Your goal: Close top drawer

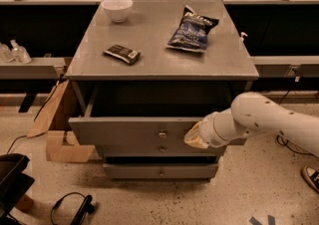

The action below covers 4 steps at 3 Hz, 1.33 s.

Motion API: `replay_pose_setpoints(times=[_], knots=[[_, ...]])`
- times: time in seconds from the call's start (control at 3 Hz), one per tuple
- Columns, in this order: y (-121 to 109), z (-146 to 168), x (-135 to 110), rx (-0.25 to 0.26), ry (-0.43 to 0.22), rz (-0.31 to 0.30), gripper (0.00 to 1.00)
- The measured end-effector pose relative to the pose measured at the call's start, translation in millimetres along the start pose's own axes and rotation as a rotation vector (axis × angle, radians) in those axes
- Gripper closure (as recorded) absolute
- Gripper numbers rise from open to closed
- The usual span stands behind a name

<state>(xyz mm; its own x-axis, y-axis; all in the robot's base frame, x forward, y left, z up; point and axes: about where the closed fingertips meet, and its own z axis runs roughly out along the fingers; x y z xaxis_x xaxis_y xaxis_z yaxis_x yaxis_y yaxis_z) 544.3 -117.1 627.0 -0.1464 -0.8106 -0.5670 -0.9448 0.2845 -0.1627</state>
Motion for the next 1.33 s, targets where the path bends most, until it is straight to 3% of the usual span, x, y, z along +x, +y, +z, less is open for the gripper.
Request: replay_pose_setpoints(times=[1.0,1.33], knots=[[-9.7,12.8,-0.6,0.002,-0.002,0.011,1.00],[-25.6,17.4,-1.1,0.003,-0.001,0.013,1.00]])
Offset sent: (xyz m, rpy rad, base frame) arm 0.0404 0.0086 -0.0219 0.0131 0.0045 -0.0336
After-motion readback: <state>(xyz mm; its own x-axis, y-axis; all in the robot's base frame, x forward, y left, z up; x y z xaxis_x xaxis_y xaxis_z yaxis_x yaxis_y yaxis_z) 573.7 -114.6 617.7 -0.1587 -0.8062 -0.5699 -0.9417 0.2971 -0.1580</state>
